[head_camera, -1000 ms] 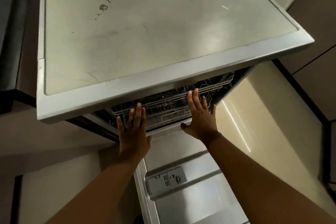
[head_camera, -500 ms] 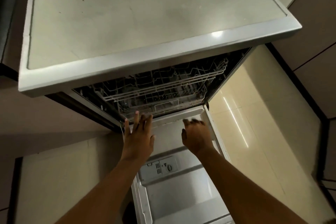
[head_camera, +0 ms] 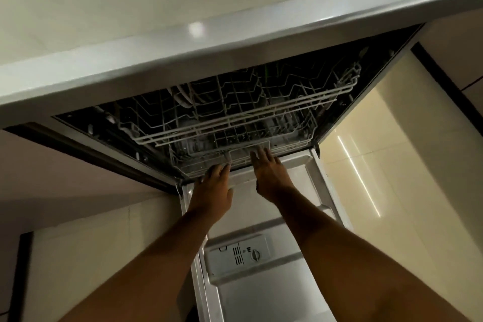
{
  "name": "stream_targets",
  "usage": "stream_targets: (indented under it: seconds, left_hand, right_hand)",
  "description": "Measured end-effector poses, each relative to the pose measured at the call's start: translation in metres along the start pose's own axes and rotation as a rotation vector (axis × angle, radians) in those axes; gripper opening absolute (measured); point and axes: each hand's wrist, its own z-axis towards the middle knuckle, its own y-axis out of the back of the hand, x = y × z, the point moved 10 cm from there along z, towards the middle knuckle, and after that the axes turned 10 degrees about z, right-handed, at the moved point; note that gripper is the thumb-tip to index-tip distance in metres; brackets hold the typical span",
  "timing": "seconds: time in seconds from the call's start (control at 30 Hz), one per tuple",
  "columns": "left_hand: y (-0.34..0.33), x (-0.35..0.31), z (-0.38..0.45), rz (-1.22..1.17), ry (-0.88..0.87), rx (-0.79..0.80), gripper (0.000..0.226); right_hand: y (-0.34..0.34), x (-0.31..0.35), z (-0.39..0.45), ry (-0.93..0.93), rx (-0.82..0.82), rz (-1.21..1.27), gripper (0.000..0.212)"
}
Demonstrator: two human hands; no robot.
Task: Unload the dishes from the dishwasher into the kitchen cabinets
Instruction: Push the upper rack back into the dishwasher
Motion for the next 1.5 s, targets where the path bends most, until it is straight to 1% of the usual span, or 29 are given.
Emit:
stream_targets:
  seconds: [0.03,0.1,0.2,0.27,0.33,0.4,0.47,0.57,0.63,0.77,0.87,0.93,1.1,1.23,1.43,1.5]
  left_hand:
    - [-0.003,-0.002,0.016,0.004,-0.013,0.001,0.073]
    - [-0.012,-0.007,0.043,-0.022,-0.039,0.012,0.078]
    - [-0.032,-0.024,0.079,-0.038,-0.107,0.057,0.079]
    - [-0.043,-0.033,0.093,-0.015,-0.127,0.065,0.078]
    - [-0.049,-0.037,0.095,-0.010,-0.103,0.074,0.078]
    - [-0.051,-0.042,0.086,-0.015,-0.059,0.087,0.084]
    - [-0.049,-0.051,0.072,0.034,-0.054,0.119,0.091]
    - [-0.057,-0.066,0.045,0.106,-0.069,0.225,0.097]
    - [-0.067,-0.079,0.022,0.103,-0.077,0.292,0.102]
    - [-0.090,-0.098,-0.028,0.121,-0.071,0.336,0.109]
    - [-0.103,-0.112,-0.070,0.103,-0.078,0.323,0.105]
    - [-0.111,-0.126,-0.100,0.058,-0.078,0.317,0.101]
    - [-0.138,-0.159,-0.173,0.001,-0.021,0.391,0.101]
    - [-0.161,-0.182,-0.227,-0.001,-0.002,0.466,0.098]
    - [-0.189,-0.219,-0.309,-0.021,-0.027,0.516,0.089]
    - [-0.196,-0.225,-0.329,-0.030,-0.018,0.499,0.088]
  right_hand:
    - [0.001,-0.003,0.017,-0.004,-0.008,-0.020,0.087]
    - [-0.003,-0.010,0.045,-0.017,0.035,-0.036,0.096]
    - [-0.018,-0.024,0.061,-0.029,0.093,-0.033,0.104]
    - [-0.027,-0.027,0.062,-0.015,0.062,0.001,0.104]
    - [-0.031,-0.029,0.059,-0.011,0.065,-0.009,0.102]
    - [-0.033,-0.030,0.054,-0.007,0.088,-0.038,0.101]
    - [-0.034,-0.030,0.041,-0.001,0.115,-0.032,0.101]
    - [-0.046,-0.032,0.008,-0.032,0.187,0.030,0.100]
    - [-0.057,-0.035,-0.018,-0.053,0.224,0.039,0.103]
    - [-0.077,-0.035,-0.070,-0.035,0.282,0.029,0.107]
    - [-0.092,-0.035,-0.113,-0.039,0.291,0.012,0.108]
    - [-0.106,-0.037,-0.144,-0.053,0.340,-0.014,0.110]
    - [-0.139,-0.045,-0.221,-0.063,0.430,-0.062,0.112]
    - [-0.164,-0.051,-0.277,-0.066,0.459,0.015,0.111]
    - [-0.198,-0.059,-0.365,-0.076,0.560,-0.011,0.105]
    - [-0.206,-0.062,-0.384,-0.084,0.542,-0.034,0.108]
